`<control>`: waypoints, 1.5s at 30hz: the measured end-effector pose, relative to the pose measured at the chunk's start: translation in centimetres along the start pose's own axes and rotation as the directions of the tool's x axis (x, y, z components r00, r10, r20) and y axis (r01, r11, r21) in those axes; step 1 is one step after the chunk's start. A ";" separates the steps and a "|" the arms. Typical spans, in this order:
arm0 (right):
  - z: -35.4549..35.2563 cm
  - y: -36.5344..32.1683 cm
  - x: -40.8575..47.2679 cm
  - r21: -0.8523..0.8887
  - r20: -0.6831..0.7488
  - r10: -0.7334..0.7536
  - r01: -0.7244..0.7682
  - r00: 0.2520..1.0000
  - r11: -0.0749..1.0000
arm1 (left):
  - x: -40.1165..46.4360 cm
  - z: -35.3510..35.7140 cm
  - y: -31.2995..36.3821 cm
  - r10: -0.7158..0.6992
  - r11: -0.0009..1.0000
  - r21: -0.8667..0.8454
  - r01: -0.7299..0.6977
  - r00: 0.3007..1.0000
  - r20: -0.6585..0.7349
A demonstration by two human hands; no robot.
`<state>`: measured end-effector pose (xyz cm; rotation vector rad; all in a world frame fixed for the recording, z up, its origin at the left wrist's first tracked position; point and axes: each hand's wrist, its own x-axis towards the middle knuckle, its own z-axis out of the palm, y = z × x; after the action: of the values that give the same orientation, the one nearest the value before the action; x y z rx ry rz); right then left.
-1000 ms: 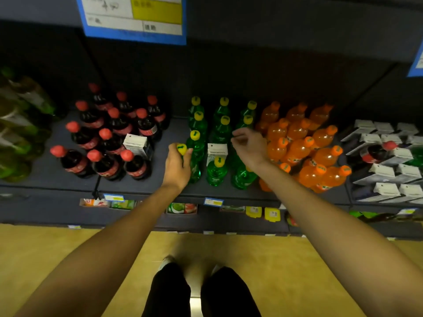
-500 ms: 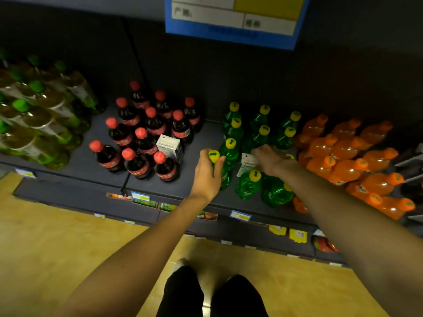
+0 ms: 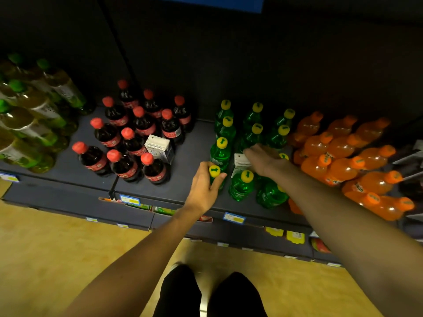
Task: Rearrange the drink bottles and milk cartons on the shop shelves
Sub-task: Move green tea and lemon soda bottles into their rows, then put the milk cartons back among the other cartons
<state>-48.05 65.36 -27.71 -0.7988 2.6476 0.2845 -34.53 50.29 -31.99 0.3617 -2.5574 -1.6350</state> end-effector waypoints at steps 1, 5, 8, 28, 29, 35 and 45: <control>0.0 0.0 0.0 -0.007 -0.005 -0.004 0.004 1.000 1.000 | 0.0 0.0 0.1 -0.004 1.000 -0.001 0.004 1.000 0.002; -0.1 0.3 -0.1 0.020 -0.017 -0.015 0.015 1.000 1.000 | 0.1 0.0 0.7 -0.058 0.998 0.025 0.057 0.998 0.031; -1.1 0.6 -0.8 0.046 -0.050 -0.022 0.025 0.998 0.999 | -0.2 -0.7 0.9 -0.111 0.992 0.073 0.105 0.990 0.084; -12.9 2.8 -15.3 0.939 -0.221 0.127 0.176 0.967 0.294 | -3.1 -4.6 15.8 -0.063 0.974 -0.223 0.027 0.986 -0.157; -13.2 2.4 -15.9 0.964 -0.189 0.092 0.167 0.978 0.207 | -3.2 -4.2 16.6 -0.087 0.959 -0.278 0.047 0.987 -0.134; -13.6 0.1 -17.1 0.971 -0.140 -0.016 0.141 0.990 0.196 | -5.0 -3.4 17.4 -0.098 0.943 -0.323 0.077 0.994 -0.052; -13.2 -5.2 -14.2 0.991 -0.062 -0.012 0.063 0.998 0.118 | -6.5 -7.0 12.5 -0.286 0.912 -0.347 0.217 0.944 -0.162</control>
<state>-37.77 64.26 -10.45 -0.3101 2.0201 -1.4723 -28.72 50.72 -17.42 0.8152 -2.1087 -1.9453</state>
